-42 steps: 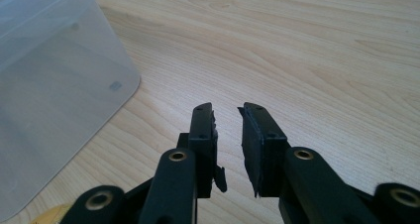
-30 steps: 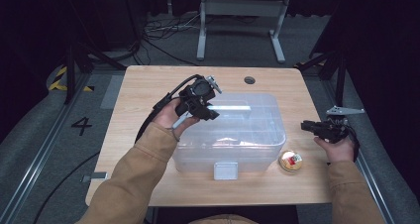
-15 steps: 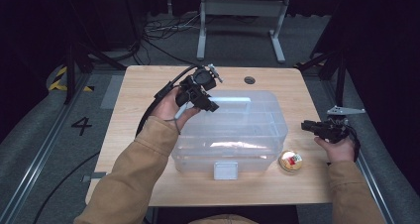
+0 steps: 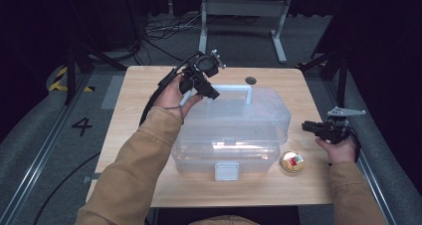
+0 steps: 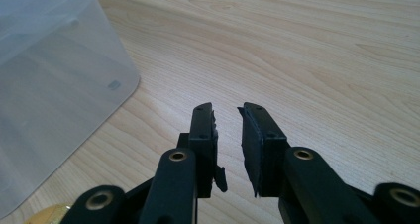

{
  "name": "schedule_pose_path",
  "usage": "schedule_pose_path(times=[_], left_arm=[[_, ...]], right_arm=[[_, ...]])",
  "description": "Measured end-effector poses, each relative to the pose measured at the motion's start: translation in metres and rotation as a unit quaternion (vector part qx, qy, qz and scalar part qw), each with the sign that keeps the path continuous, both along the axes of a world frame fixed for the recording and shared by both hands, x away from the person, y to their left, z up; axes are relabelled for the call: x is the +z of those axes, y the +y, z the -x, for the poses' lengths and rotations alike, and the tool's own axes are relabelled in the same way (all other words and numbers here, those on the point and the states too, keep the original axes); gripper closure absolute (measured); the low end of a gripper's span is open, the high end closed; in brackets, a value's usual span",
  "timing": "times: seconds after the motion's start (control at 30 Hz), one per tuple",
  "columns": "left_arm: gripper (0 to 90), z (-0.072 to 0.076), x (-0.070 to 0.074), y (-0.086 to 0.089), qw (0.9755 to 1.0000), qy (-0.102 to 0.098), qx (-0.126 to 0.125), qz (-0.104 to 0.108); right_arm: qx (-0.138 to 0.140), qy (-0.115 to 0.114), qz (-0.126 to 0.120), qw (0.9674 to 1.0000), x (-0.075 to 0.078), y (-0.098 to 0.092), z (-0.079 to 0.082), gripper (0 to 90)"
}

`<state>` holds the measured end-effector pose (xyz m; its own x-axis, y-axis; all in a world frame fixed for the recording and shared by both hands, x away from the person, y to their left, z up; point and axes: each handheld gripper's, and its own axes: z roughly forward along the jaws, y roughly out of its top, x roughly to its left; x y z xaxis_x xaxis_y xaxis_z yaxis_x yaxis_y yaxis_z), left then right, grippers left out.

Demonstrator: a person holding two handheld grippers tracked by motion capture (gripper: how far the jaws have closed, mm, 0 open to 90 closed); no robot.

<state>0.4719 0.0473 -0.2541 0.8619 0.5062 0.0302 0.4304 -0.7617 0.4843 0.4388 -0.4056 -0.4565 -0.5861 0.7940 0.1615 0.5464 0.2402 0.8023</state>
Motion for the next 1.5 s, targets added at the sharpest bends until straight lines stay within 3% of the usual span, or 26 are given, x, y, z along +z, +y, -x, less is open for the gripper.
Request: schedule_pose_path(times=[0.37,0.57,0.6,0.7,0.73,0.87,0.97,1.17,1.5], left_arm=[[69.3,-0.016,0.005,-0.001,0.9998,0.017,0.013,0.001],[69.1,-0.020,0.008,-0.003,0.9995,0.023,0.020,-0.009],[69.1,-0.021,0.008,-0.004,0.9994,0.025,0.021,-0.011],[69.0,-0.022,0.008,-0.004,0.9993,0.028,0.021,-0.010],[69.1,-0.022,0.008,-0.003,0.9993,0.029,0.021,-0.009],[69.0,-0.023,0.008,-0.003,0.9992,0.032,0.022,-0.009],[69.0,-0.023,0.008,-0.003,0.9992,0.032,0.022,-0.010],[69.0,-0.023,0.008,-0.004,0.9992,0.032,0.023,-0.010],[68.9,-0.024,0.008,-0.004,0.9990,0.035,0.025,-0.010]], right_arm=[[0.019,-0.013,-0.013,0.9997,0.004,0.006,0.002,78.9],[0.063,-0.039,-0.038,0.9965,0.019,0.013,0.011,87.9],[0.077,-0.044,-0.046,0.9950,0.022,0.015,0.013,89.1],[0.139,-0.058,-0.072,0.9859,0.034,0.025,0.023,89.7],[0.153,-0.063,-0.070,0.9837,0.037,0.029,0.026,89.8],[0.224,-0.083,-0.063,0.9691,0.053,0.050,0.039,89.9],[0.258,-0.092,-0.056,0.9602,0.063,0.063,0.047,89.9],[0.275,-0.100,-0.066,0.9541,0.073,0.080,0.054,89.9],[0.276,-0.099,-0.053,0.9547,0.077,0.087,0.056,90.0]])
